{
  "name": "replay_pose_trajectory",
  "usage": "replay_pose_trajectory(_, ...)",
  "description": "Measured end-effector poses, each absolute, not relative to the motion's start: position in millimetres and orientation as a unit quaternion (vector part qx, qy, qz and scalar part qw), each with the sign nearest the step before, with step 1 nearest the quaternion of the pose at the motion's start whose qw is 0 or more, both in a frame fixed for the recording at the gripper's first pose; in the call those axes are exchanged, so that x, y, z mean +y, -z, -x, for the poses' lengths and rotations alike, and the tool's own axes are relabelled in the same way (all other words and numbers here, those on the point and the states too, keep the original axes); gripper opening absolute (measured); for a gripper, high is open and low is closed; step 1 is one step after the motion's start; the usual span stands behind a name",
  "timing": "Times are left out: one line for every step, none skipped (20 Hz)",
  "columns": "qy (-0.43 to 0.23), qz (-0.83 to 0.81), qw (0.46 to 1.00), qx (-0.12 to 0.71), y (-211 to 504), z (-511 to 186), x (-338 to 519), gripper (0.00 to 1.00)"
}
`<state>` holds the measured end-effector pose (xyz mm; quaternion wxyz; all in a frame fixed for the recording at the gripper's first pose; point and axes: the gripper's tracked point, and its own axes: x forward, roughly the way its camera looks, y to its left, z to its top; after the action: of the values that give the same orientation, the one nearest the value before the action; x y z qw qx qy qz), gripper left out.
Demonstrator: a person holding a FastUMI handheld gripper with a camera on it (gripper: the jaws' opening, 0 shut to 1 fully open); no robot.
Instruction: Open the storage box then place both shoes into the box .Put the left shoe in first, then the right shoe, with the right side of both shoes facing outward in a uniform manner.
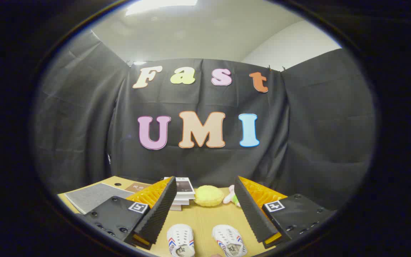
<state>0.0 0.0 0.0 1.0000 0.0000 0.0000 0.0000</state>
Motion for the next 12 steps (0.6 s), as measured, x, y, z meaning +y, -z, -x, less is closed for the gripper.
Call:
replay_pose_trajectory(-0.001, 0.002, 1.000, 0.000, -0.5, 0.3, 0.5, 1.00)
replay_pose_trajectory(-0.002, 0.002, 1.000, 0.001, -1.0, -0.1, 1.0, 1.00)
replay_pose_trajectory(-0.003, 0.001, 1.000, 0.000, -1.5, -1.3, 2.1, 1.00)
replay_pose_trajectory(-0.005, 0.001, 1.000, -0.001, -2.7, -1.9, 3.7, 1.00)
replay_pose_trajectory(-0.007, 0.001, 1.000, -0.002, -2.8, -2.6, 3.6, 1.00)
replay_pose_trajectory(-0.008, 0.002, 1.000, -0.001, -3.1, -2.6, 3.8, 1.00)
replay_pose_trajectory(-0.009, 0.003, 1.000, -0.001, -1.4, -2.8, 3.4, 1.00)
replay_pose_trajectory(-0.011, 0.002, 1.000, -0.001, -2.1, -3.6, 3.6, 1.00)
replay_pose_trajectory(-0.012, 0.002, 1.000, -0.002, -1.5, -4.5, 3.5, 1.00)
replay_pose_trajectory(-0.014, 0.001, 1.000, -0.002, -1.8, -4.9, 3.4, 1.00)
replay_pose_trajectory(-0.015, 0.000, 1.000, -0.003, -1.1, -6.2, 3.0, 1.00)
replay_pose_trajectory(-0.016, 0.001, 1.000, -0.004, -1.8, -6.4, 2.8, 1.00)
